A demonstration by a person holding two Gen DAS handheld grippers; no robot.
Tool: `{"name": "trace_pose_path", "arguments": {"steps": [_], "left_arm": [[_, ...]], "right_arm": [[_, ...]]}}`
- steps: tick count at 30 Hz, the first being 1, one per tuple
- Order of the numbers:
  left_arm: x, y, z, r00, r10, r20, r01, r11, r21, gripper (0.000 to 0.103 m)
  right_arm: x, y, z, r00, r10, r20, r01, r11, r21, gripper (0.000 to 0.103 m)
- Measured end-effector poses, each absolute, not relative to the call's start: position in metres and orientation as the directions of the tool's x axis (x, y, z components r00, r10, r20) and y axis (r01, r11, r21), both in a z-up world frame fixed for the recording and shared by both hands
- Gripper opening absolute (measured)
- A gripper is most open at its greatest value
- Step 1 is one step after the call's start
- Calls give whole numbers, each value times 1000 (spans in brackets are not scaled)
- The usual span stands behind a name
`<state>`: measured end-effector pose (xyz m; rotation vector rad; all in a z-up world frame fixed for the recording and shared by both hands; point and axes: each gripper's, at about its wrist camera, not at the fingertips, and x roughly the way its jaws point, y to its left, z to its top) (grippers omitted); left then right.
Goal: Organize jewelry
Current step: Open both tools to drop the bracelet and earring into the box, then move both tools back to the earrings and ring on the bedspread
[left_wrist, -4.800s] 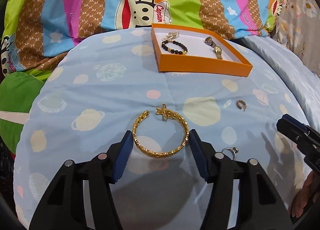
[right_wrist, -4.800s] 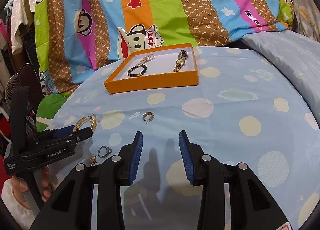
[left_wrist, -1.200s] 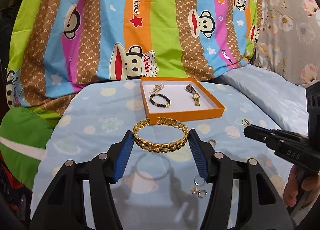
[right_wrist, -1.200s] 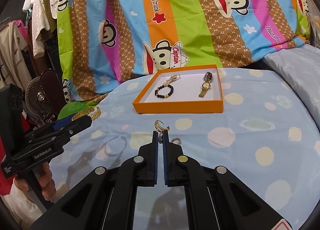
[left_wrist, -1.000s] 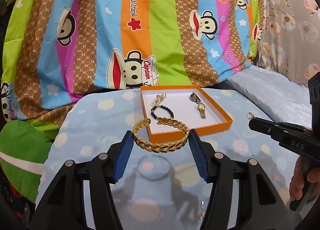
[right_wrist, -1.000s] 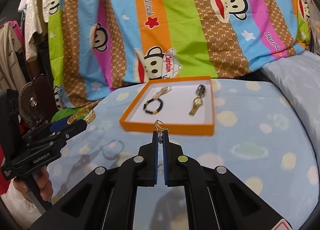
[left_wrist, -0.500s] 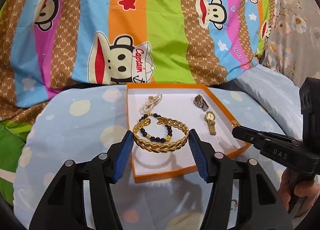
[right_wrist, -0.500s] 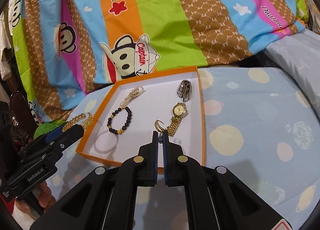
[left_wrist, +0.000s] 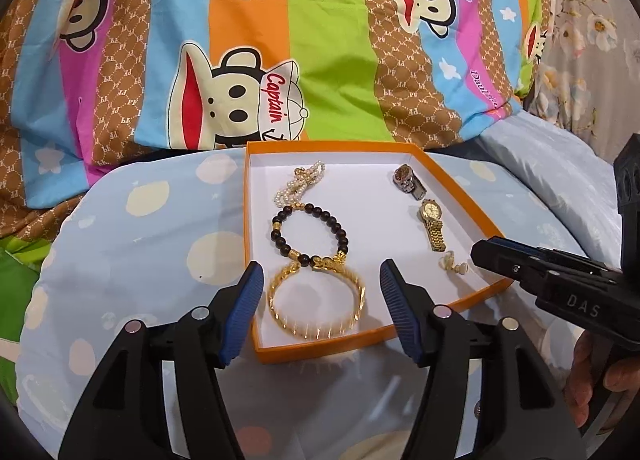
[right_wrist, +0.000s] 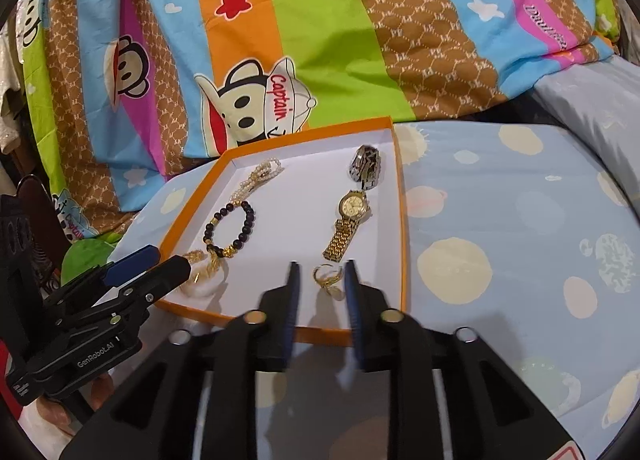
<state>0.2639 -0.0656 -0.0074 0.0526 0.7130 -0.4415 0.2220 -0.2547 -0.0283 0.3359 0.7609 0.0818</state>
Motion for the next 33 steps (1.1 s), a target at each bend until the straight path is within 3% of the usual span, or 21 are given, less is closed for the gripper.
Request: {"name": "trace_pose_path", "arguments": {"steps": [15, 27, 29, 33], "left_arm": [[231, -26, 14, 737, -356, -574, 324, 932, -162, 59], [158, 4, 11, 719, -338, -607, 304, 939, -162, 60], [148, 6, 9, 712, -342, -613, 307, 937, -165, 65], [125, 2, 6, 684, -367, -630, 341, 925, -169, 66]], "right_arm": [[179, -259, -7, 777, 171, -606, 59, 938, 340, 30], [102, -243, -12, 766, 161, -622, 63, 945, 322, 37], [92, -241, -14, 763, 165, -625, 63, 944, 325, 37], [77, -237, -17, 759, 166, -629, 67, 942, 329, 37]]}}
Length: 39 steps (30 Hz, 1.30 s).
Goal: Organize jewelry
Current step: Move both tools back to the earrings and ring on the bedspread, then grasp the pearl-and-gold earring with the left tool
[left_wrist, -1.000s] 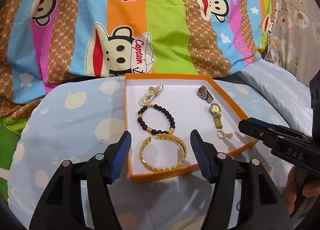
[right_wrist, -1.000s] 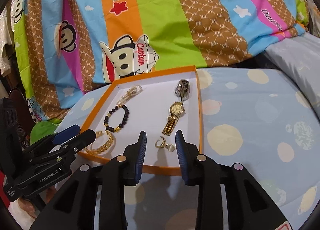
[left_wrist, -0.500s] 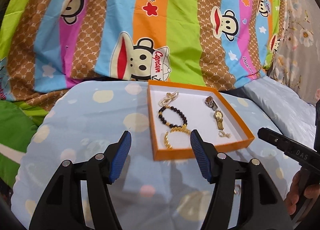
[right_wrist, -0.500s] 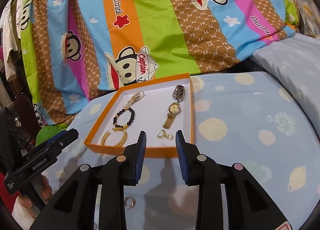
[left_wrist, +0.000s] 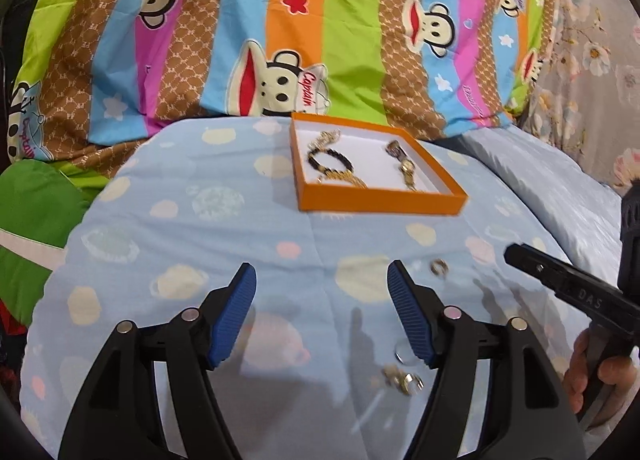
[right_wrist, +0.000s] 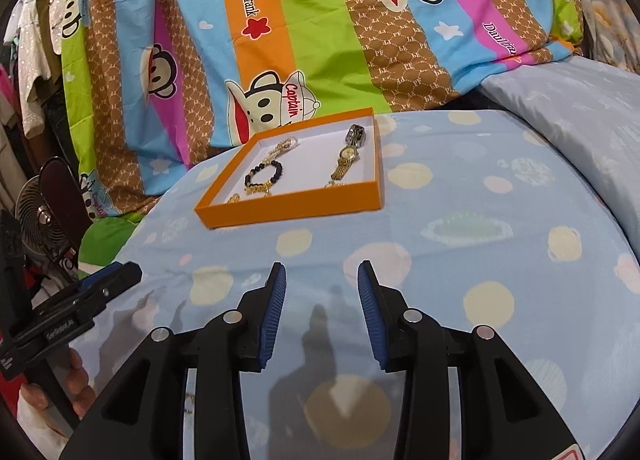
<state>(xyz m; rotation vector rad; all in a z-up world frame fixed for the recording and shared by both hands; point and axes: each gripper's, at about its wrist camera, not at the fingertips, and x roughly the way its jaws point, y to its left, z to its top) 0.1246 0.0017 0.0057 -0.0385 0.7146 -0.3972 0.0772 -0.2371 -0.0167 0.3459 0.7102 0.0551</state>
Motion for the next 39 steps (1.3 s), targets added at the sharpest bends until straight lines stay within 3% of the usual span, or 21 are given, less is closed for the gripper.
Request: {"name": "trace_pose_path", "arguments": {"steps": [6, 14, 17, 24, 30, 39], "left_arm": [[92, -18, -6, 614, -403, -679, 416, 896, -156, 66], [80, -38, -19, 575, -363, -733, 432, 896, -105, 66], [87, -40, -26, 546, -341, -765, 421, 901, -102, 53], [83, -42, -29, 541, -316, -779, 430, 900, -66, 42], [85, -39, -30, 549, -298, -781, 416, 908, -55, 16], [84, -34, -21, 580, -318, -750, 419, 906, -60, 14]], "right_arm": [[64, -234, -18, 758, 161, -632, 79, 940, 333, 37], [65, -230, -20, 753, 153, -640, 79, 944, 319, 37], [66, -229, -21, 751, 154, -642, 76, 946, 316, 37], [67, -229, -22, 746, 156, -647, 76, 946, 316, 37], [68, -227, -22, 743, 157, -651, 71, 948, 310, 37], [86, -219, -26, 727, 186, -660, 58, 942, 330, 37]]}}
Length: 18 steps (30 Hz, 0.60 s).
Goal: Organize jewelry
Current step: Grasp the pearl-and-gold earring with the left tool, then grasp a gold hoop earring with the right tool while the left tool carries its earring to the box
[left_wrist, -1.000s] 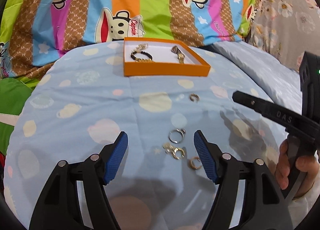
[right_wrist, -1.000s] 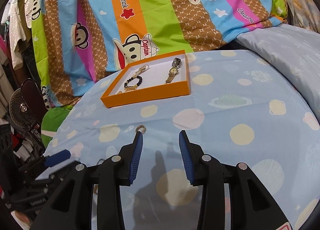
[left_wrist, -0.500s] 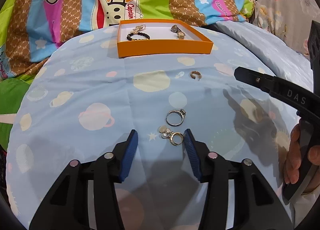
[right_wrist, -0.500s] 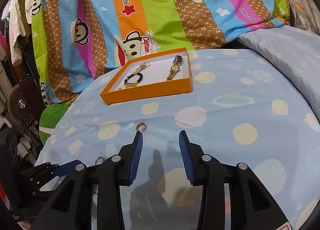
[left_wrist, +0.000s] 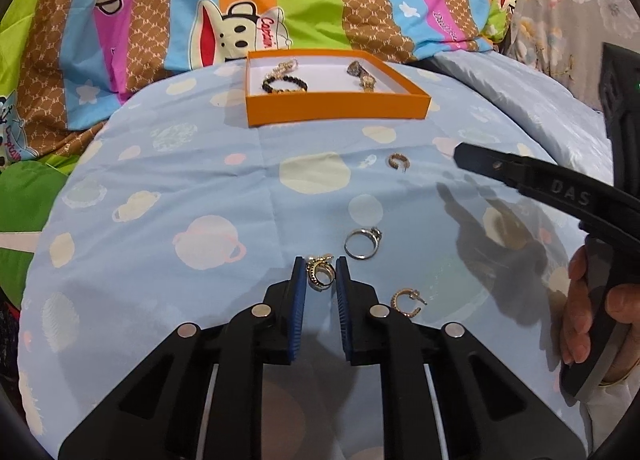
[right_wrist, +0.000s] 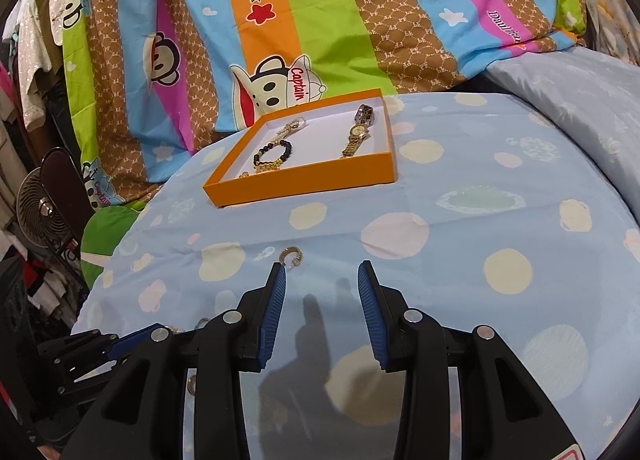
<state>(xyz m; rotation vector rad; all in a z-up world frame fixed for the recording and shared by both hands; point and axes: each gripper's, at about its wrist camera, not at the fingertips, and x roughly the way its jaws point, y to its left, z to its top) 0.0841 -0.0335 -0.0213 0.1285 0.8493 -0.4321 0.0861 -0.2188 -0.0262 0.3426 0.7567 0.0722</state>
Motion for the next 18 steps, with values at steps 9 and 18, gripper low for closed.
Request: {"name": "trace_pose_path", "arguments": {"steps": [9, 18], "left_arm": [[97, -15, -17, 587, -326, -741, 365, 924, -117, 14], [99, -17, -20, 576, -322, -752, 363, 924, -117, 14]], "right_arm": [[125, -188, -33, 674, 175, -717, 49, 959, 281, 37], [134, -184, -42, 630, 148, -763, 75, 966, 249, 31]]}}
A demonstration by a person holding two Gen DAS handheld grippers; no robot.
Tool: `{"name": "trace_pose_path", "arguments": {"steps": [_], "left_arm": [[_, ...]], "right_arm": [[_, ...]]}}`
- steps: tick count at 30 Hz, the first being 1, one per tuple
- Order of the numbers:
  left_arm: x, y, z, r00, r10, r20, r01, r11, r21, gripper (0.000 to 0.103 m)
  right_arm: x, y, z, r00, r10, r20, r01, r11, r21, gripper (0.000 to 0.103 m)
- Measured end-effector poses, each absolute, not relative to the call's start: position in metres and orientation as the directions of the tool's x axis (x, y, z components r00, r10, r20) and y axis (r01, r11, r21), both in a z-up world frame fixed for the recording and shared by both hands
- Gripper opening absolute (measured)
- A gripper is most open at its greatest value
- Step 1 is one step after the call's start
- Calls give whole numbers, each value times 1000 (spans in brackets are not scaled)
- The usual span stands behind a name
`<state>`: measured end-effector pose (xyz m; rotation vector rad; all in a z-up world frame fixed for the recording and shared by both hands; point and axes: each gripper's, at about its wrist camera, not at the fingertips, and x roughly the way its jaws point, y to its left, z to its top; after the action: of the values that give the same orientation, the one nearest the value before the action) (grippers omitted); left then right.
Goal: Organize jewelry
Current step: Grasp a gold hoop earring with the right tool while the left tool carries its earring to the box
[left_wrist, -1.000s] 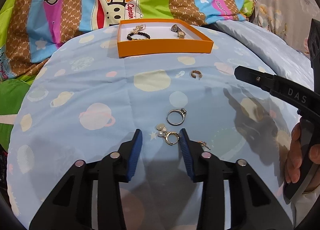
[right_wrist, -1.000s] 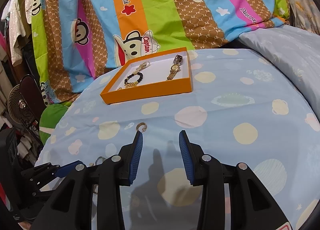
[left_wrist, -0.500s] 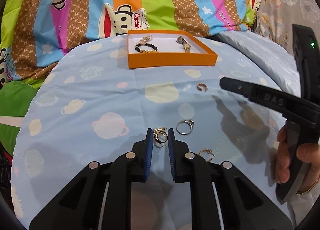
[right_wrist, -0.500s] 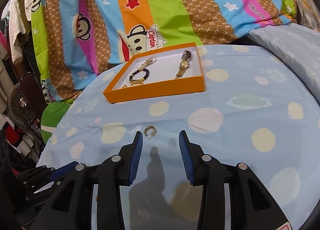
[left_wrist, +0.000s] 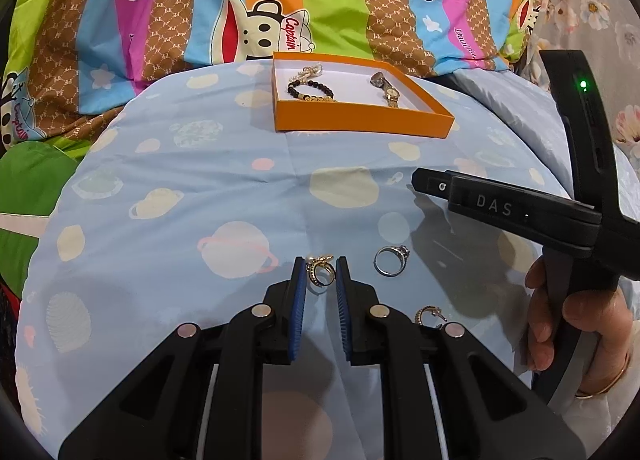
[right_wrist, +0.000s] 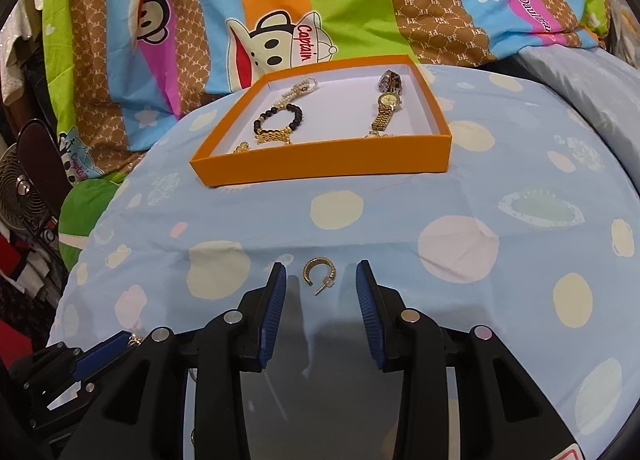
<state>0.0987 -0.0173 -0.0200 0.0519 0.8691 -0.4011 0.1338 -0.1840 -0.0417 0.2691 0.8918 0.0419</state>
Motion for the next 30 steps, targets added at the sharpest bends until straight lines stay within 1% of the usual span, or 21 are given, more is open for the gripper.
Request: {"name": "trace_pose_path", "arguments": {"steps": [1, 4, 6, 14, 23, 30], "left_arm": [[99, -17, -20, 574, -323, -752, 364, 924, -119, 14], [99, -18, -21, 575, -320, -753, 366, 924, -113, 14], [99, -19, -21, 575, -317, -754, 365, 924, -110, 14], [101, -18, -22, 579, -310, -754, 359, 927, -105, 14], [108, -8, -21, 602, -291, -744, 317, 942, -112, 14], [110, -5, -21, 612, -278, -740, 301, 948, -107, 14]], "right_arm": [[134, -183, -42, 627, 145, -766, 75, 967, 244, 26], [136, -182, -43, 619, 138, -773, 79, 969, 236, 17], [136, -182, -44, 617, 137, -775, 82, 968, 237, 16], [132, -186, -41, 638, 136, -758, 89, 965, 248, 15], [114, -189, -26, 721, 127, -682, 67, 966, 251, 15], [112, -194, -23, 727, 125, -675, 72, 964, 256, 15]]}}
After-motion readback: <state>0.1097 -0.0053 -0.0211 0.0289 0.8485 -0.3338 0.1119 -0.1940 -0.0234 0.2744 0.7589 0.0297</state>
